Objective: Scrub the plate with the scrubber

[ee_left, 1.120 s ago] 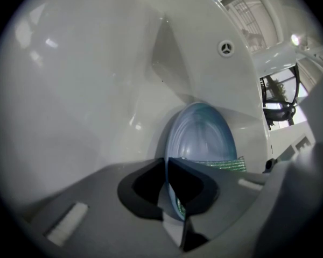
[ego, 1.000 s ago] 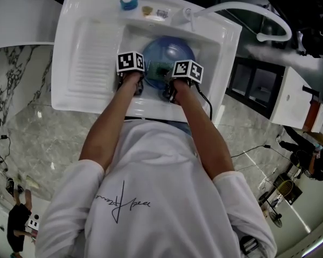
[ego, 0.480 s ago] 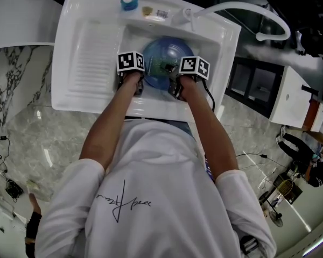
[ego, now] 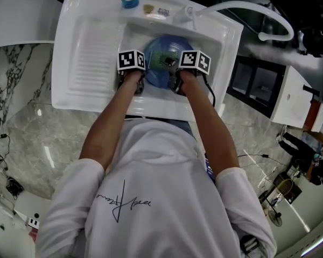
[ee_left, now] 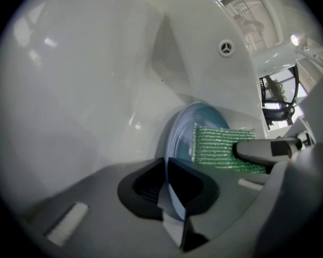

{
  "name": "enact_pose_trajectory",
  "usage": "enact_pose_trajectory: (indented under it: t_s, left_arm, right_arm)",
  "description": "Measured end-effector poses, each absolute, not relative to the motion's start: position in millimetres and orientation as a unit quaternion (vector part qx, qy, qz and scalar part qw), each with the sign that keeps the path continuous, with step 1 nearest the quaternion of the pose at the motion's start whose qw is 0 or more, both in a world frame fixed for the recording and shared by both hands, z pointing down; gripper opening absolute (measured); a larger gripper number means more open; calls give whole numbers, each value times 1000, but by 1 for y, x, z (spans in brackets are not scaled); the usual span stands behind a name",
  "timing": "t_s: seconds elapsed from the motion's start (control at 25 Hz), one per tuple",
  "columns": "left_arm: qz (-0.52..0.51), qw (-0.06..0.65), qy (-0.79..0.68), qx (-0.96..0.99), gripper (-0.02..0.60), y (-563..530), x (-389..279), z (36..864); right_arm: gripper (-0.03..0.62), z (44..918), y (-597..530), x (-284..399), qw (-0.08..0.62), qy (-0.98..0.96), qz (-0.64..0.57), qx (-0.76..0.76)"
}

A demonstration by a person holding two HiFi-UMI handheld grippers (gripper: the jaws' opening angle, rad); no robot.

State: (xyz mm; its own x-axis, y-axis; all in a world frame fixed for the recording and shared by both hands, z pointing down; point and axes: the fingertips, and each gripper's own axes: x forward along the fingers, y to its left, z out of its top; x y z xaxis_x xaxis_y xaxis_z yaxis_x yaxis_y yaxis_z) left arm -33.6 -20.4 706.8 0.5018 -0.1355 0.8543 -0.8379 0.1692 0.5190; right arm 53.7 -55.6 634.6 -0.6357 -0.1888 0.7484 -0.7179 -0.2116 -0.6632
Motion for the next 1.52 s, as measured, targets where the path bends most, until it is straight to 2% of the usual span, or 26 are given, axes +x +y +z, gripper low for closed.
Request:
enact_pose_trajectory:
  t_s: [0.68, 1.52]
  left_arm:
    - [274, 640, -415, 585, 74, -21, -34, 706]
    - [274, 641, -412, 587, 74, -20, -32, 708]
  right_arm:
    - [63, 663, -75, 41, 231, -612, 665, 359]
    - [63, 669, -75, 63, 261, -620, 640, 372]
